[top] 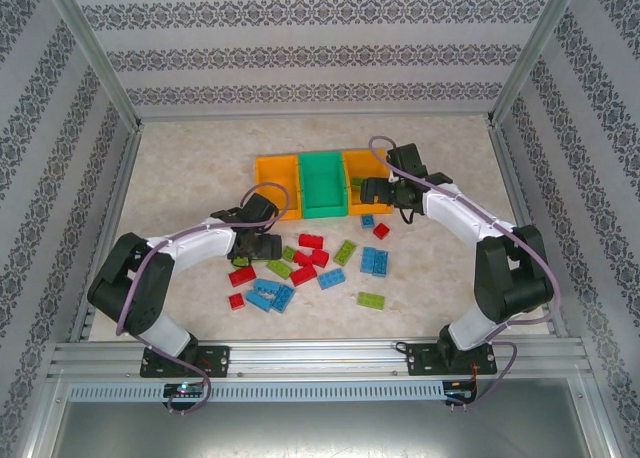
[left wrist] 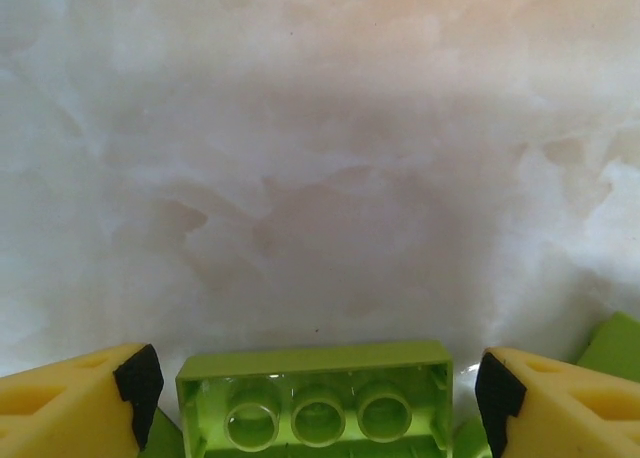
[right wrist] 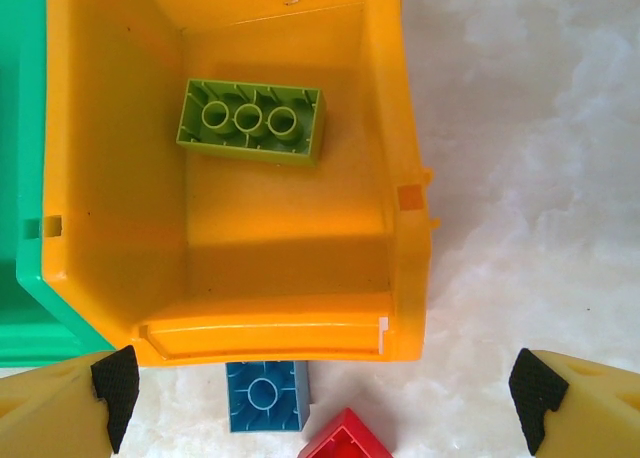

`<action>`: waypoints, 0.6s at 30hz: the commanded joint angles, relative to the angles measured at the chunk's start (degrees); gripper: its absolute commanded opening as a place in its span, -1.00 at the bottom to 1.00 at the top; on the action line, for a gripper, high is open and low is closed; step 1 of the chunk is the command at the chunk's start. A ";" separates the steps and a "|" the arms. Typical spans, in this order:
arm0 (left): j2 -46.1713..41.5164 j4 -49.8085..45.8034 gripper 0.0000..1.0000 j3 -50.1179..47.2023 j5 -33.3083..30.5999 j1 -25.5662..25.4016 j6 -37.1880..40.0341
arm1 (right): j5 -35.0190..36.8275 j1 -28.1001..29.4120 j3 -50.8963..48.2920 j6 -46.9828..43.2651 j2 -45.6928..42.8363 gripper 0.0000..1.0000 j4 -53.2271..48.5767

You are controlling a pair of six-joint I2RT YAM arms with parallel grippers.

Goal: Sort the legos into containers by color

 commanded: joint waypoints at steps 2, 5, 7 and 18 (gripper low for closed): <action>1.74 -0.47 0.64 -0.54 0.31 0.34 -0.53 | 0.01 -0.84 -0.55 0.50 -1.99 0.96 -0.05; 1.93 -0.37 0.60 -0.56 0.22 0.34 -0.32 | 0.12 -1.17 -1.02 0.73 -2.19 0.96 0.16; 1.91 -0.37 0.53 -0.57 0.31 0.34 -0.02 | 0.12 -1.51 -1.53 1.04 -2.46 0.96 0.39; 2.25 -1.94 0.52 0.16 0.11 0.34 1.57 | -0.26 -4.79 -4.08 1.39 -4.70 0.96 1.08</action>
